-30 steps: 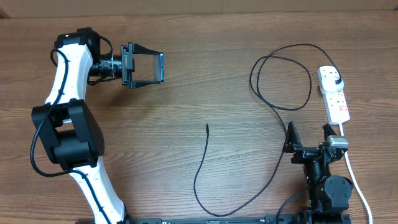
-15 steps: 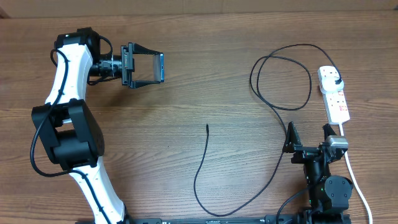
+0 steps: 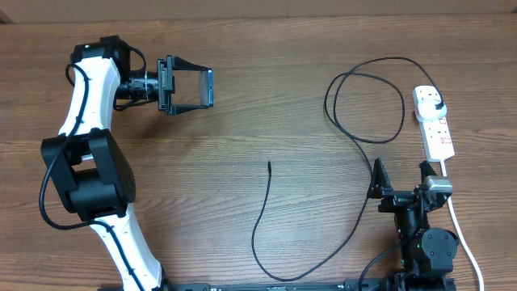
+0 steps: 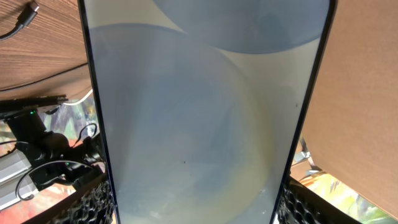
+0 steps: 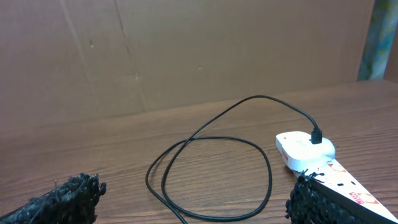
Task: Plug charger to phone and switch on socket
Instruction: 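Lift the phone with the left gripper and tilt it upright, then carry the phone with the left gripper toward the table center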
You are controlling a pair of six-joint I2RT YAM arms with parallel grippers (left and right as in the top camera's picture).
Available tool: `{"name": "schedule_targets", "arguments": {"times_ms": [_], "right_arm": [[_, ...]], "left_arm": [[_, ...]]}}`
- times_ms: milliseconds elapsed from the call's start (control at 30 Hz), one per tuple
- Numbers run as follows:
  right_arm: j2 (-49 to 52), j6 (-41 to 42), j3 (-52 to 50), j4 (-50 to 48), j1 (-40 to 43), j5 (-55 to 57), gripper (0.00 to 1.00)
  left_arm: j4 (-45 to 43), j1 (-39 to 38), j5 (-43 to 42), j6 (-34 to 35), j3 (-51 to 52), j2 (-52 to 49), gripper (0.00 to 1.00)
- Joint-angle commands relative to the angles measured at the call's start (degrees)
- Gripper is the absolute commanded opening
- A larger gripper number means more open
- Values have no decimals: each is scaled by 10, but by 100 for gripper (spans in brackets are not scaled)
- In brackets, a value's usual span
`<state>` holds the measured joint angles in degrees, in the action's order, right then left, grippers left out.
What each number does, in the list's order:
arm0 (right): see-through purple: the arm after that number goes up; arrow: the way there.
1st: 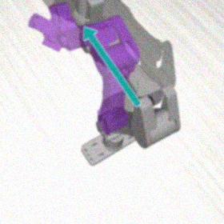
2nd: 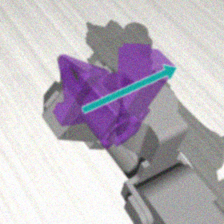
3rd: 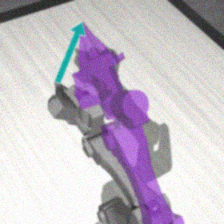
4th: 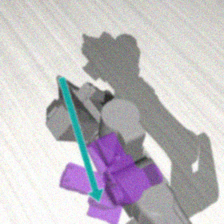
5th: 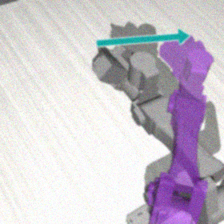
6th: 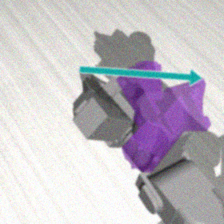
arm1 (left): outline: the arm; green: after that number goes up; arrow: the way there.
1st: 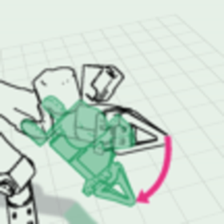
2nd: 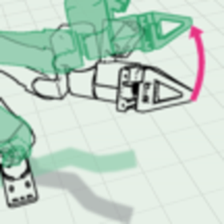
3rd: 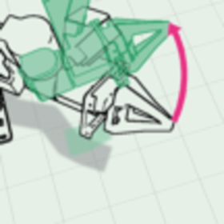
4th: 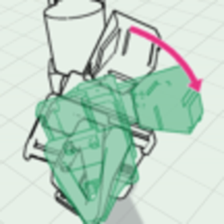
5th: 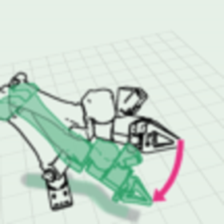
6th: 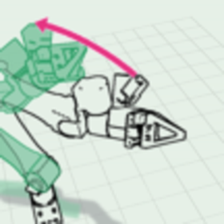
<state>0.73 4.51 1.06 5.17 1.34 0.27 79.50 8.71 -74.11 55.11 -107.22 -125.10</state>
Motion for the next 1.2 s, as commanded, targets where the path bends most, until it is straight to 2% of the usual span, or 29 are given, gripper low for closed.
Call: {"name": "schedule_targets", "arguments": {"times_ms": [0, 800, 1167], "right_arm": [[-6, -1, -6, -3, -4, 3, 100], [-6, -1, -6, -3, -4, 3, 100], [-6, -1, -6, -3, -4, 3, 100]], "left_arm": [[2, -2, -17, -13, -16, -2, 4], [2, -5, -17, -14, -16, -2, 4], [2, -7, 18, -14, -16, -2, 4]]}}
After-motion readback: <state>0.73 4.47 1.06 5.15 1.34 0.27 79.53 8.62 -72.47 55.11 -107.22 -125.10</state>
